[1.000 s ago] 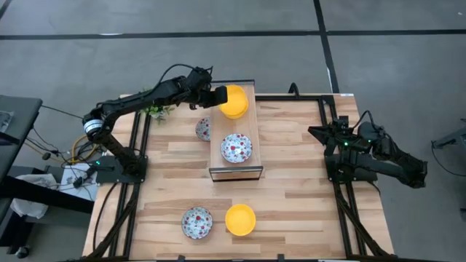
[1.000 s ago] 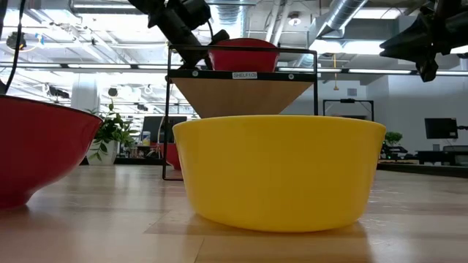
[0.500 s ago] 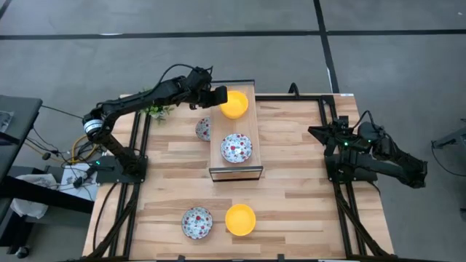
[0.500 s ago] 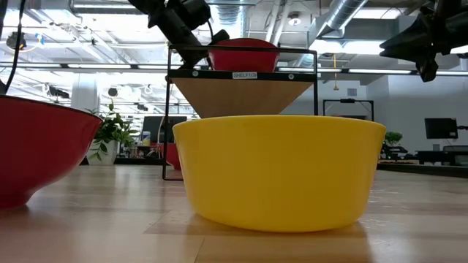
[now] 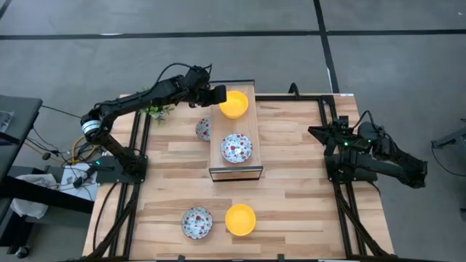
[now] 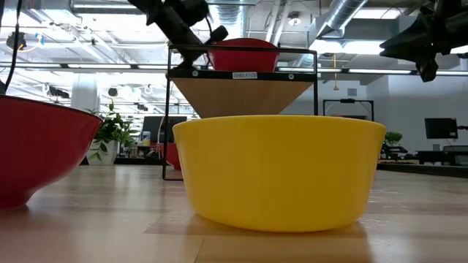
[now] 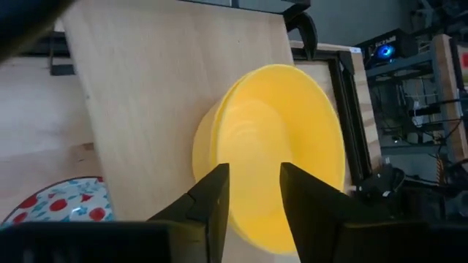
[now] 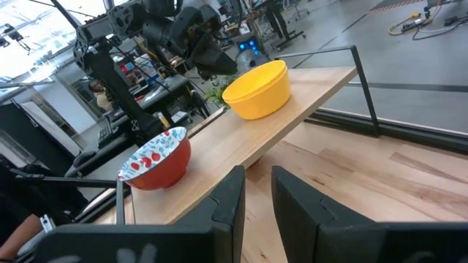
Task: Pick & Place Mini bowls
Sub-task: Stack the yellow bowl on top of the yellow bowls on the shelf
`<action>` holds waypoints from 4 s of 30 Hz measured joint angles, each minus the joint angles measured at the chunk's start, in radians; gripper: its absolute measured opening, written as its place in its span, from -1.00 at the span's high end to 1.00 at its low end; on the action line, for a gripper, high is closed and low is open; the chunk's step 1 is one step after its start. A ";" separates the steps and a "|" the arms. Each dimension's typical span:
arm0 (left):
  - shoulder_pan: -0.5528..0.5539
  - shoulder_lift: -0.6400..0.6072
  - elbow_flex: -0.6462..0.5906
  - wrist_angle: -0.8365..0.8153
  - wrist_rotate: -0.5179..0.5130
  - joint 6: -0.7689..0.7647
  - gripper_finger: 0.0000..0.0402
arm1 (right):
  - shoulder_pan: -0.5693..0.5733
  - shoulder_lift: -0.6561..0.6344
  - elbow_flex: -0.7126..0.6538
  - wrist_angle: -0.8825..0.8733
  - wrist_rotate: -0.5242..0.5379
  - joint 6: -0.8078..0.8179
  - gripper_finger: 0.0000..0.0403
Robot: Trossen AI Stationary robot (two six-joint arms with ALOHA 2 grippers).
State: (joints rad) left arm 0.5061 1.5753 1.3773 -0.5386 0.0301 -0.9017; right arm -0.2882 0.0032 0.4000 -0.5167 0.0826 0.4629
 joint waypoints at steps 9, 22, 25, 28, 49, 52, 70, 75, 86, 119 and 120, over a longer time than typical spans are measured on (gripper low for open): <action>-0.077 -0.122 0.000 -0.007 0.056 0.061 0.41 | 0.000 0.000 0.000 0.000 -0.001 0.000 0.71; -0.343 -0.255 0.000 -0.036 -0.010 0.361 0.43 | 0.000 0.000 0.000 0.001 -0.010 0.001 0.71; -0.372 -0.261 0.000 -0.062 -0.049 0.404 0.43 | 0.000 0.000 0.000 0.003 -0.032 0.010 0.71; -0.377 -0.273 -0.021 -0.078 -0.084 0.425 0.43 | 0.000 0.001 0.000 0.051 -0.057 0.010 0.71; -0.333 -0.803 -0.690 0.222 -0.090 0.344 0.43 | 0.058 0.190 0.000 0.640 -0.269 0.053 0.71; -0.333 -0.870 -0.771 0.262 -0.090 0.335 0.43 | 0.104 0.256 0.006 0.721 -0.269 0.053 0.71; -0.334 -1.012 -1.001 0.373 -0.089 0.341 0.43 | 0.417 0.687 0.421 0.406 -0.167 0.023 0.71; -0.334 -1.012 -1.004 0.376 -0.084 0.351 0.43 | 0.501 0.791 0.513 0.247 -0.102 0.135 0.71; -0.334 -1.012 -1.004 0.383 -0.085 0.400 0.43 | 0.674 1.030 0.562 0.140 -0.107 0.546 0.71; -0.334 -1.012 -1.005 0.383 -0.086 0.434 0.43 | 0.837 1.609 0.562 0.344 -0.049 1.276 0.71; -0.334 -1.012 -1.005 0.383 -0.086 0.434 0.43 | 0.838 1.621 0.565 0.353 -0.032 1.282 0.71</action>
State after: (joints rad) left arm 0.1719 0.5636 0.3721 -0.1558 -0.0555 -0.4679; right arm 0.5495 1.6238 0.9651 -0.1636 0.0507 1.7451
